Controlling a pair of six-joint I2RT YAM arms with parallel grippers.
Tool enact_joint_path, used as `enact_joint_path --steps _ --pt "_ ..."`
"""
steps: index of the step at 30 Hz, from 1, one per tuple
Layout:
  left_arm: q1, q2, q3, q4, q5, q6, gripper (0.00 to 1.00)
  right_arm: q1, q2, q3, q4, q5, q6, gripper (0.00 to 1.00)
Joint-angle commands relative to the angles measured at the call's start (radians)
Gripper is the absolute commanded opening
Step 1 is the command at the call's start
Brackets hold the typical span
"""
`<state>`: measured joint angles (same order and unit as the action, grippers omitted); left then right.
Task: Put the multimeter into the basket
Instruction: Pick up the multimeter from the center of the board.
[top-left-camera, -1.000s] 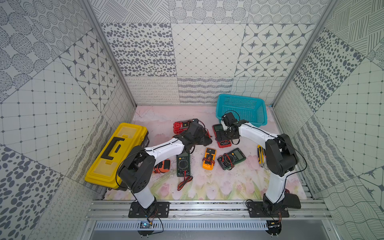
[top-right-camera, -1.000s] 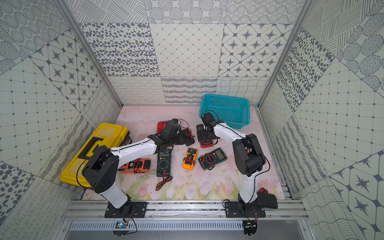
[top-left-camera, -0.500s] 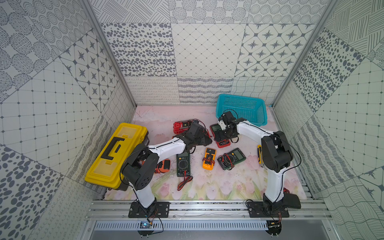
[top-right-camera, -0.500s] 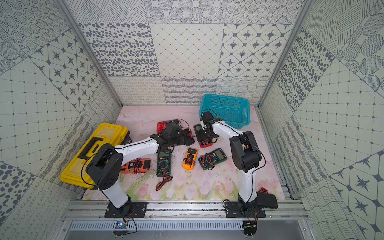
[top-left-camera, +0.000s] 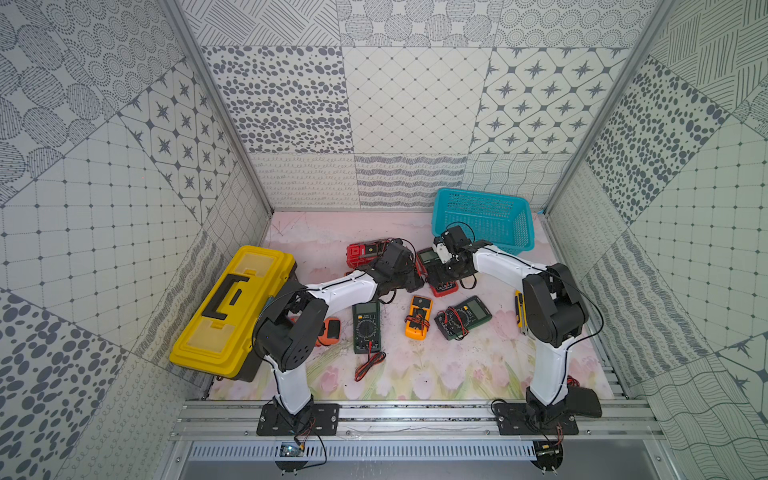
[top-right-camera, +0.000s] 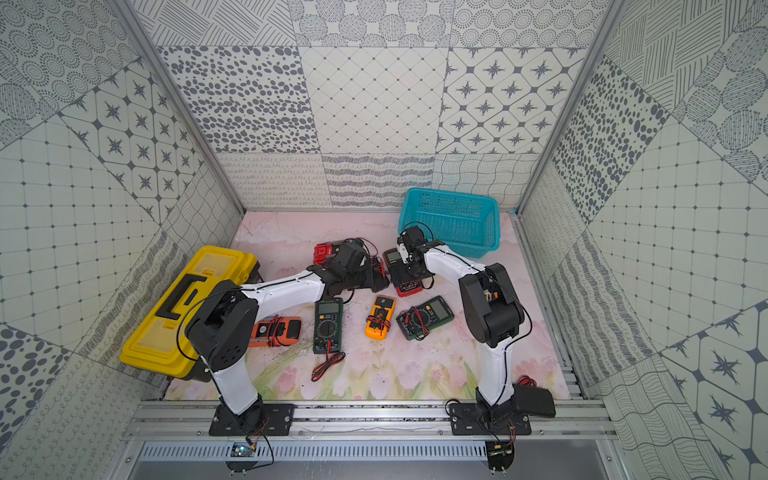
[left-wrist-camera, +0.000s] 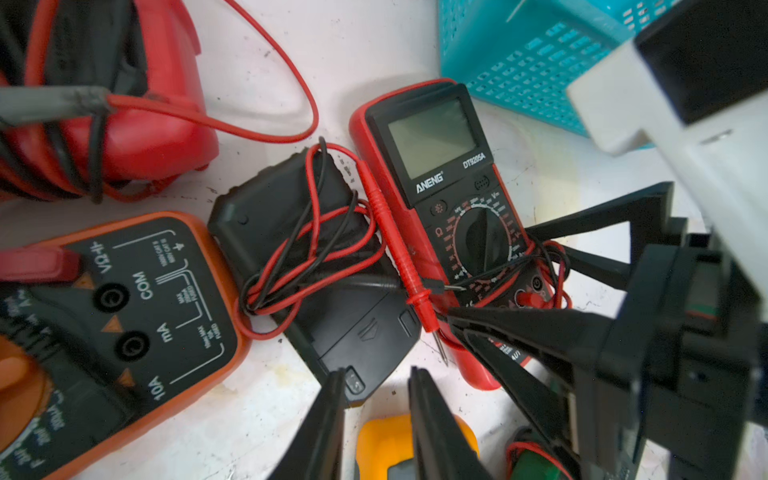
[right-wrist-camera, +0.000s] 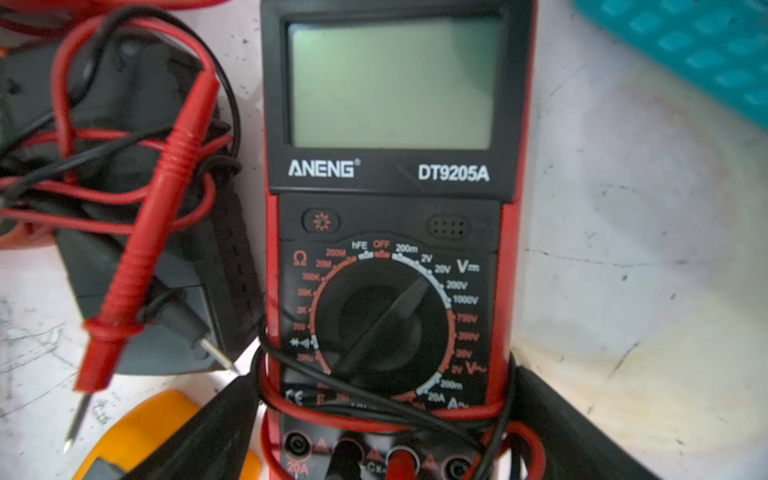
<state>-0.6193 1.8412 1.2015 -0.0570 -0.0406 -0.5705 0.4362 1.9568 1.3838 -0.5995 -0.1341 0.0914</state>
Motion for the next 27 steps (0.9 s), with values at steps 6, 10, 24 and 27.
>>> enact_joint_path --steps 6,10,24,27 --pt "-0.026 0.109 0.128 -0.018 0.128 0.063 0.02 -0.152 -0.076 -0.222 0.198 -0.513 0.19 0.94" --pt "-0.045 0.174 0.203 -0.087 0.125 0.07 0.0 -0.192 -0.071 -0.265 0.257 -0.577 0.232 0.9" --pt "-0.045 0.273 0.225 -0.162 0.132 0.075 0.0 -0.228 -0.04 -0.397 0.651 -0.822 0.51 0.69" --pt "-0.045 0.29 0.229 -0.16 0.146 0.075 0.0 -0.219 -0.044 -0.42 0.797 -0.878 0.601 0.61"
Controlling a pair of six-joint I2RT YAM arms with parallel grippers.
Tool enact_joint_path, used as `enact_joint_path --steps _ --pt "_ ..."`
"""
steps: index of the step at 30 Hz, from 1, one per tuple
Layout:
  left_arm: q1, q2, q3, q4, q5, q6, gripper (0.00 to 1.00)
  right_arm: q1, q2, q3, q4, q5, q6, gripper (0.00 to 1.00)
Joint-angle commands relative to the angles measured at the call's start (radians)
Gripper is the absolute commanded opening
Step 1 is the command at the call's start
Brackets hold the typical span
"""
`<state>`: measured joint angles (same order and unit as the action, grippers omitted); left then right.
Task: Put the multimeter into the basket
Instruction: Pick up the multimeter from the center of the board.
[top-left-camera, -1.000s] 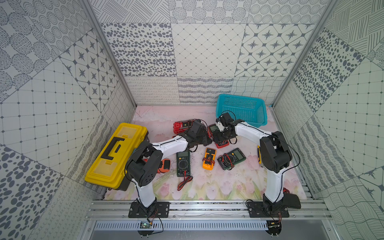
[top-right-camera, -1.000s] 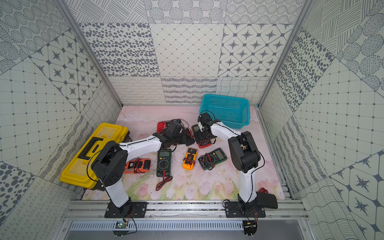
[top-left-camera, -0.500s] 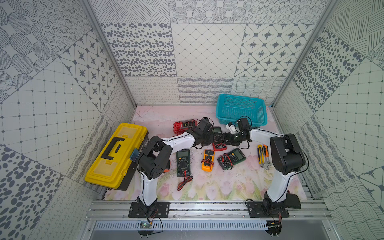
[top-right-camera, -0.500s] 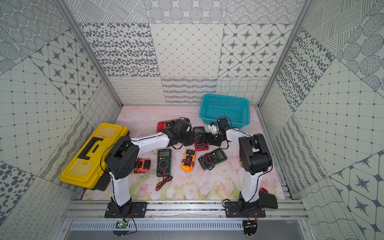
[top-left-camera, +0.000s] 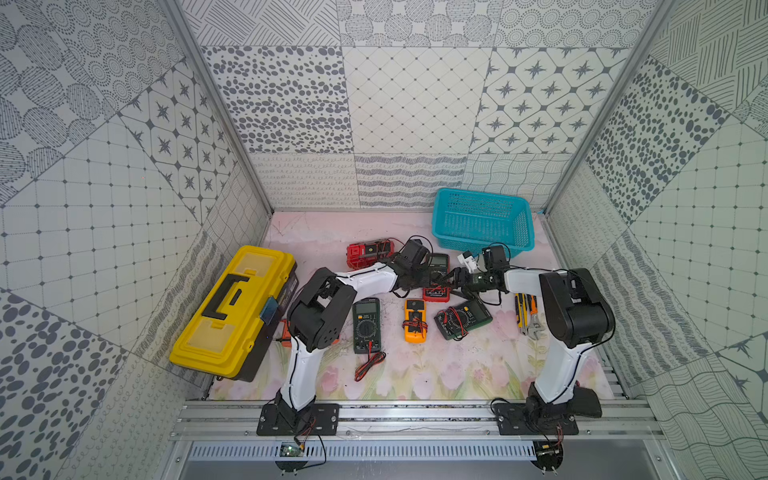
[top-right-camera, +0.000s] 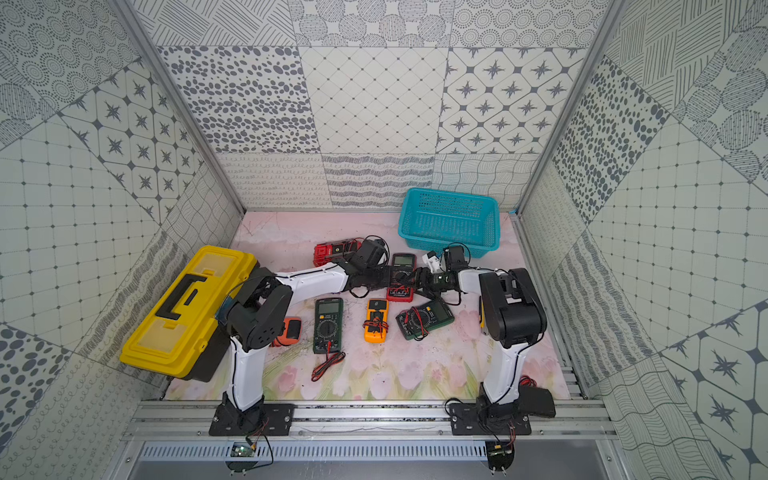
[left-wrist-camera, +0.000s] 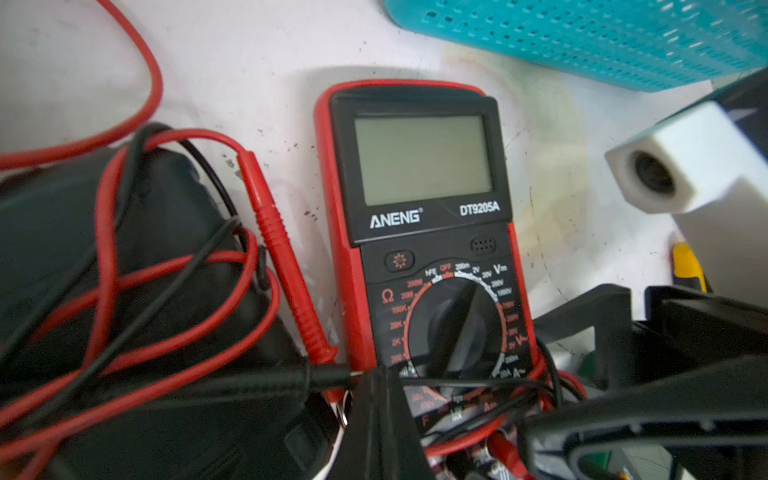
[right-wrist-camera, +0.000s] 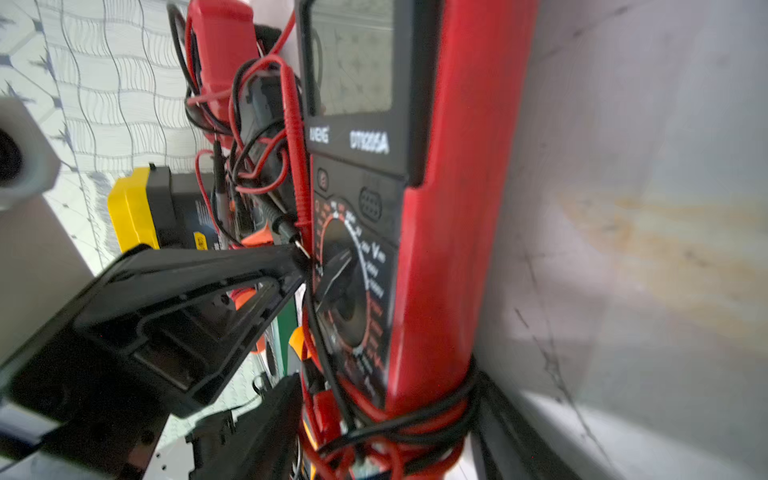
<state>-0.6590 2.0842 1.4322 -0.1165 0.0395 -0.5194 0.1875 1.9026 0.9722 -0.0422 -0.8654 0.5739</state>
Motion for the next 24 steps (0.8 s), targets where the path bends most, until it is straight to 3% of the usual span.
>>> enact_joint_path --steps 1,7,10,17,20,24 --pt "-0.005 0.051 -0.002 -0.101 0.07 0.024 0.0 0.031 0.003 -0.013 0.281 -0.16 0.14 0.58" --pt "-0.005 0.054 -0.012 -0.077 0.104 0.006 0.0 0.058 -0.034 0.003 0.304 -0.135 0.138 0.44" --pt "-0.005 0.05 -0.019 -0.067 0.114 -0.002 0.0 0.084 -0.037 0.015 0.315 -0.097 0.134 0.44" --pt "-0.006 0.031 -0.032 -0.049 0.144 -0.016 0.0 0.107 -0.033 0.025 0.385 -0.02 0.171 0.51" --pt "-0.007 0.018 -0.041 -0.037 0.165 -0.029 0.0 0.107 -0.035 -0.005 0.48 -0.024 0.217 0.64" --pt "-0.006 -0.002 -0.061 -0.009 0.2 -0.058 0.0 0.109 -0.037 -0.037 0.602 -0.043 0.278 0.63"
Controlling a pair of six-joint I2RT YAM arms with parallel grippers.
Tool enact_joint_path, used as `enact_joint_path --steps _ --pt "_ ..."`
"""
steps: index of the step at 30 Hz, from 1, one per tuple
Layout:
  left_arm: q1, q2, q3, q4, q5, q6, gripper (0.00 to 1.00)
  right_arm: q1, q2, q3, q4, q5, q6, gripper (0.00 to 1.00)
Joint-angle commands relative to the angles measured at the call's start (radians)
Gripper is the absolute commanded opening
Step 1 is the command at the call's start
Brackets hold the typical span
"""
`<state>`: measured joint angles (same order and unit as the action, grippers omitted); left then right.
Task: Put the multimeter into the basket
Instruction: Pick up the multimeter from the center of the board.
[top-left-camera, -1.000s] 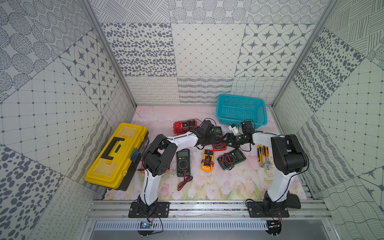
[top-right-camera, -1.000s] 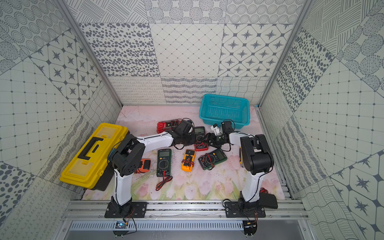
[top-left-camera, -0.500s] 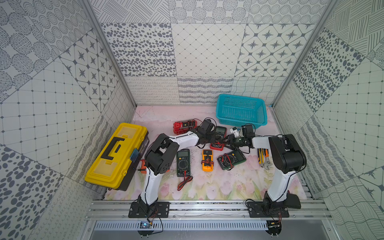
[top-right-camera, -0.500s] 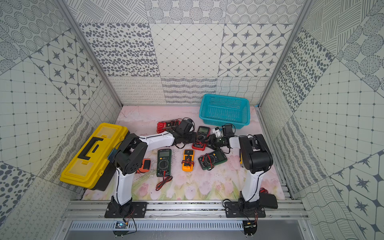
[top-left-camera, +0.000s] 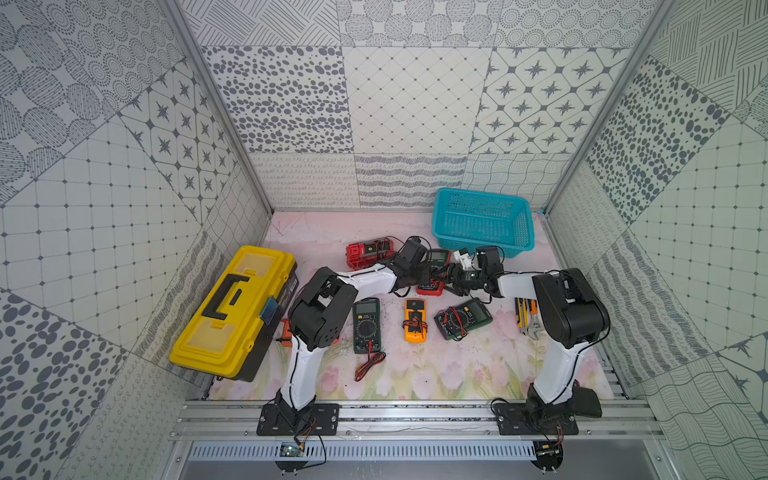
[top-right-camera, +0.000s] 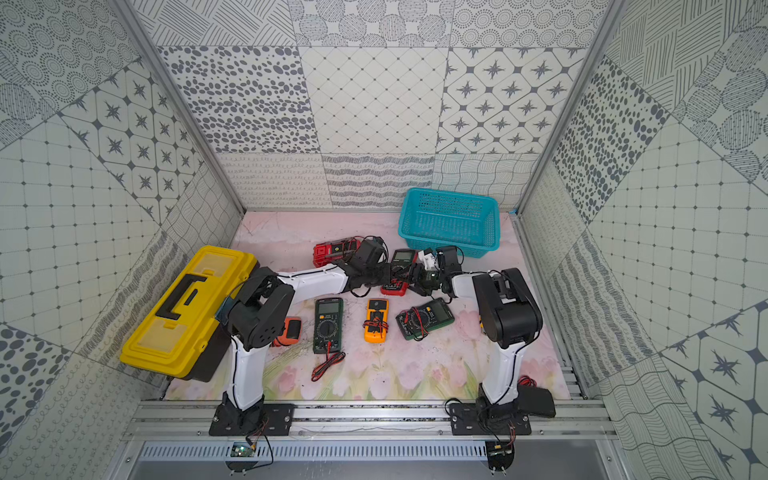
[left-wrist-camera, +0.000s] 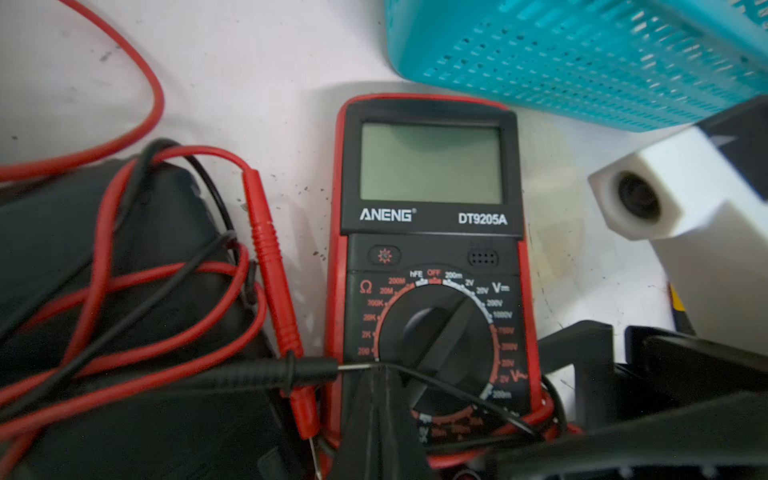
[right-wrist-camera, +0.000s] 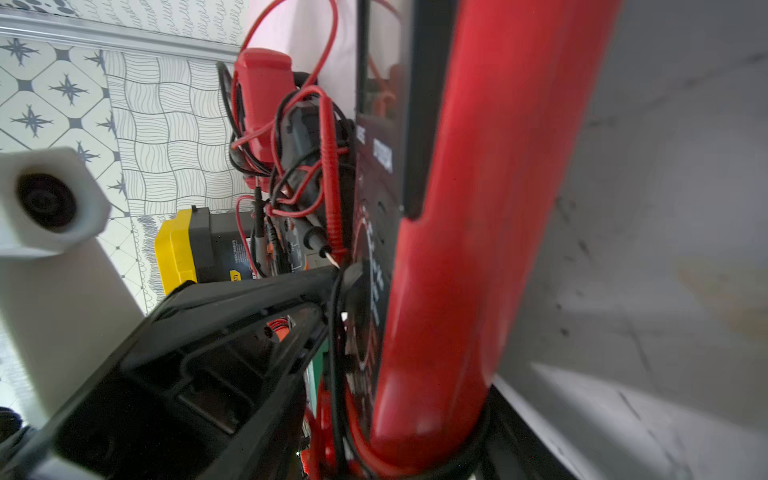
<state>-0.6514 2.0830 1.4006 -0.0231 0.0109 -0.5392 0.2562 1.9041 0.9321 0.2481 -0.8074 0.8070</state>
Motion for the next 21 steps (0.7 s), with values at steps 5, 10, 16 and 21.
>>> enact_joint_path --steps 5,10,16,21 --pt "-0.013 -0.024 -0.053 -0.084 0.239 -0.053 0.0 0.046 -0.042 0.003 0.276 -0.049 0.05 0.51" --pt "-0.009 -0.056 -0.065 -0.097 0.203 -0.048 0.0 0.045 -0.074 0.015 0.095 0.058 -0.028 0.23" --pt "0.014 -0.143 -0.119 -0.093 0.154 -0.075 0.0 0.046 -0.146 -0.003 0.006 0.052 -0.059 0.03" --pt "0.035 -0.312 -0.205 -0.07 0.034 -0.081 0.18 0.059 -0.263 0.002 -0.16 0.05 -0.142 0.0"
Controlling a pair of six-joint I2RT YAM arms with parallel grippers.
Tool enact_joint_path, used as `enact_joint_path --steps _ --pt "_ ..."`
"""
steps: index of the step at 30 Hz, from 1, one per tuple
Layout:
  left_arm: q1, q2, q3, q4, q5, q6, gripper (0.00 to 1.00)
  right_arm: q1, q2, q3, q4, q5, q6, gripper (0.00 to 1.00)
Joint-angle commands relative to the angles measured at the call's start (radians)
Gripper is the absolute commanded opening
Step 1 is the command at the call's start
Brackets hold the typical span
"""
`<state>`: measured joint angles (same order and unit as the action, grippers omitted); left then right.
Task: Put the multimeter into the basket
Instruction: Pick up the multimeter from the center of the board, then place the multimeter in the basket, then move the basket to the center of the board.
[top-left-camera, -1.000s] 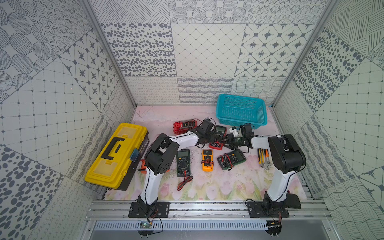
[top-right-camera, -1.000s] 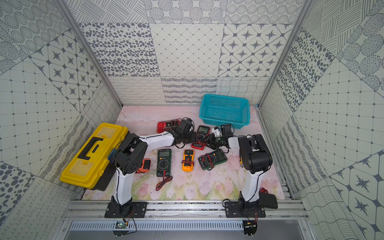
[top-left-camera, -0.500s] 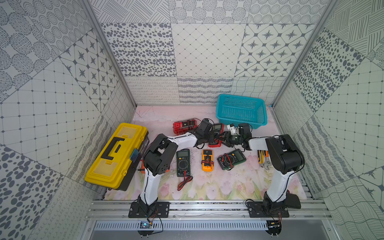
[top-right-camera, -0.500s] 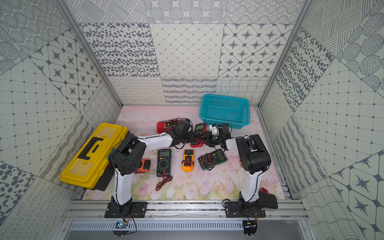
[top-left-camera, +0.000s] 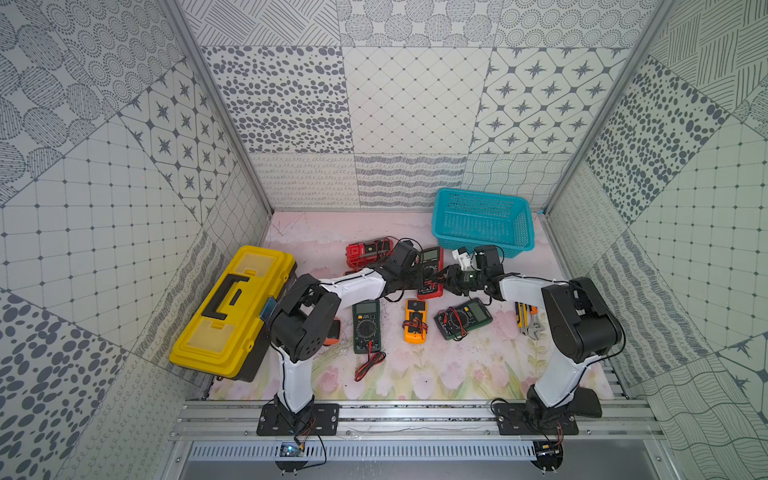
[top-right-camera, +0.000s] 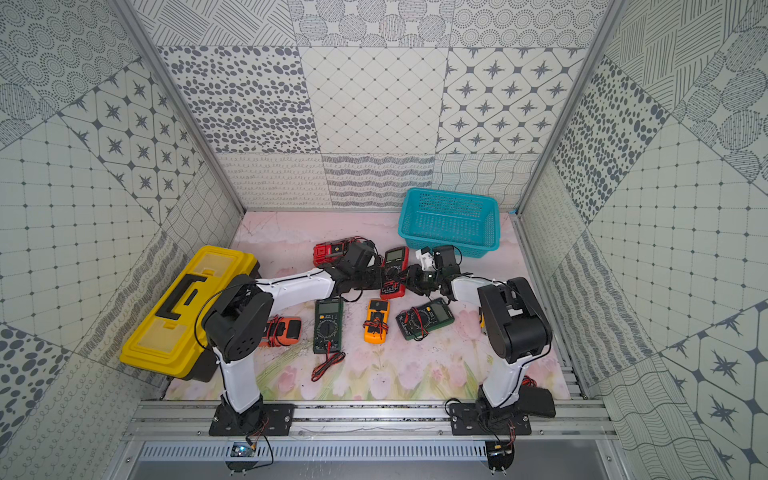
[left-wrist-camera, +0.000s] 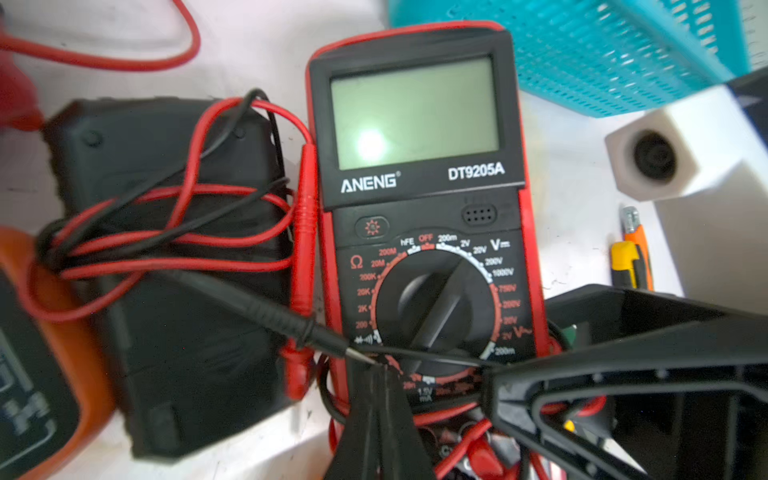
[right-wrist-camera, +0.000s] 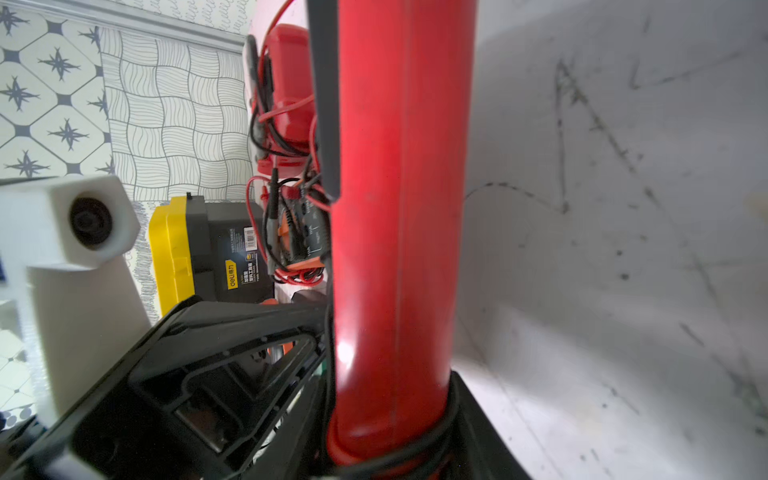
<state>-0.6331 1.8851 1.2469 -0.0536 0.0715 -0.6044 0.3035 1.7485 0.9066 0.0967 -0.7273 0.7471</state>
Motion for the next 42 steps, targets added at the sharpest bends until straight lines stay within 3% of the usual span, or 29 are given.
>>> enact_joint_path --steps 1,10,15,21,26,30,42 --pt "0.022 -0.144 -0.064 -0.037 -0.046 -0.013 0.22 0.017 -0.13 0.032 -0.045 -0.025 -0.1 0.0" --pt "0.039 -0.388 -0.155 -0.022 -0.2 0.009 0.67 0.024 -0.305 0.19 -0.343 0.059 -0.231 0.0" --pt "0.041 -0.458 -0.197 -0.023 -0.244 0.022 0.94 -0.073 -0.25 0.38 -0.39 0.046 -0.253 0.0" --pt "0.041 -0.503 -0.237 -0.017 -0.253 0.02 0.99 -0.222 -0.047 0.572 -0.348 0.104 -0.236 0.0" --pt "0.041 -0.517 -0.253 -0.027 -0.246 0.022 0.99 -0.274 0.122 0.678 -0.304 0.136 -0.239 0.0" --pt "0.042 -0.517 -0.256 -0.034 -0.249 0.026 0.99 -0.279 0.229 0.737 -0.284 0.148 -0.255 0.0" --pt "0.041 -0.499 -0.244 -0.039 -0.243 0.029 0.99 -0.248 0.458 0.898 -0.381 0.033 -0.263 0.0"
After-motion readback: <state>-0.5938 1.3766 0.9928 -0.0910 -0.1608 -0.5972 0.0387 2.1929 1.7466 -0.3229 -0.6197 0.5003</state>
